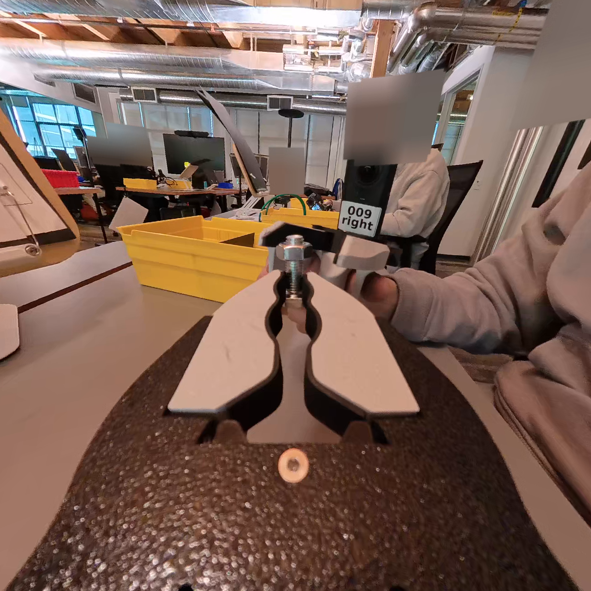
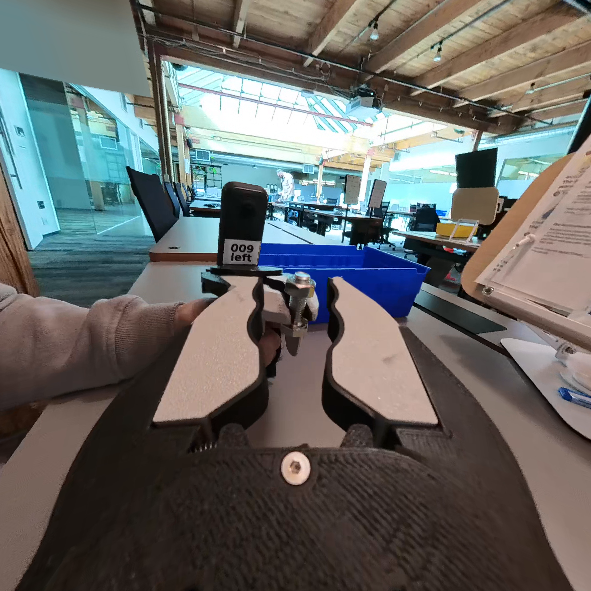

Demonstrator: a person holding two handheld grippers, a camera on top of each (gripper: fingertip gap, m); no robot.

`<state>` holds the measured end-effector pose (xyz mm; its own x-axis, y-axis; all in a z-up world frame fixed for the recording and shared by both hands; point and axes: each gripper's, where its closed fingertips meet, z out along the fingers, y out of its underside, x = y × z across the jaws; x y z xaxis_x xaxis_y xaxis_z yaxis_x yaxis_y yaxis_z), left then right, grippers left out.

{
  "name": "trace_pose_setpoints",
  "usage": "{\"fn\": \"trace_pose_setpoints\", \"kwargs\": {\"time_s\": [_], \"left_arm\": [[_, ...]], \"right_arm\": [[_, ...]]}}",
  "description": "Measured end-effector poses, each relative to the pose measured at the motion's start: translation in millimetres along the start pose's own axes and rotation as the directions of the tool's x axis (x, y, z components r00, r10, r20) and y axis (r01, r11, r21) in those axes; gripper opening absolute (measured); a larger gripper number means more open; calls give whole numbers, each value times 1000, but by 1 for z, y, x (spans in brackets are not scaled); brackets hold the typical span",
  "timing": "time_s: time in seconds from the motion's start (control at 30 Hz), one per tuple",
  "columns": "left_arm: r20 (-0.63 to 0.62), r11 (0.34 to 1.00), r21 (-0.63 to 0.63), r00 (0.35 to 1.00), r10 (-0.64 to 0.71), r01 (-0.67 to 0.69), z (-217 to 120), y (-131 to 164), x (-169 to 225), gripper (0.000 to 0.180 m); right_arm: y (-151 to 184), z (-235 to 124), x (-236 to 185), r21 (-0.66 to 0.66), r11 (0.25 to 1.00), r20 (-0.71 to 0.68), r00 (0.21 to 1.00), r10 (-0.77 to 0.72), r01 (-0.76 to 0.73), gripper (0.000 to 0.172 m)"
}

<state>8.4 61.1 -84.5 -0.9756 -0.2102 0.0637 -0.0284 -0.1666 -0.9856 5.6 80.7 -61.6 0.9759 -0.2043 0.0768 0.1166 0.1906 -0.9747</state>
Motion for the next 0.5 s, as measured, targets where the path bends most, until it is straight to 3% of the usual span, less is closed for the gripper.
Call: {"fn": "trace_pose_setpoints", "kwargs": {"time_s": [0.17,0.5], "left_arm": [[-28,998,49,999,35,-34,1,-7,10,8],[-20,999,18,999,49,-48,3,-2,11,8]], "right_arm": [[1,5,-10,-5,1000,24,999,-21,21,35],[-3,2,-8,14,1000,12,1000,-14,13,23]]}}
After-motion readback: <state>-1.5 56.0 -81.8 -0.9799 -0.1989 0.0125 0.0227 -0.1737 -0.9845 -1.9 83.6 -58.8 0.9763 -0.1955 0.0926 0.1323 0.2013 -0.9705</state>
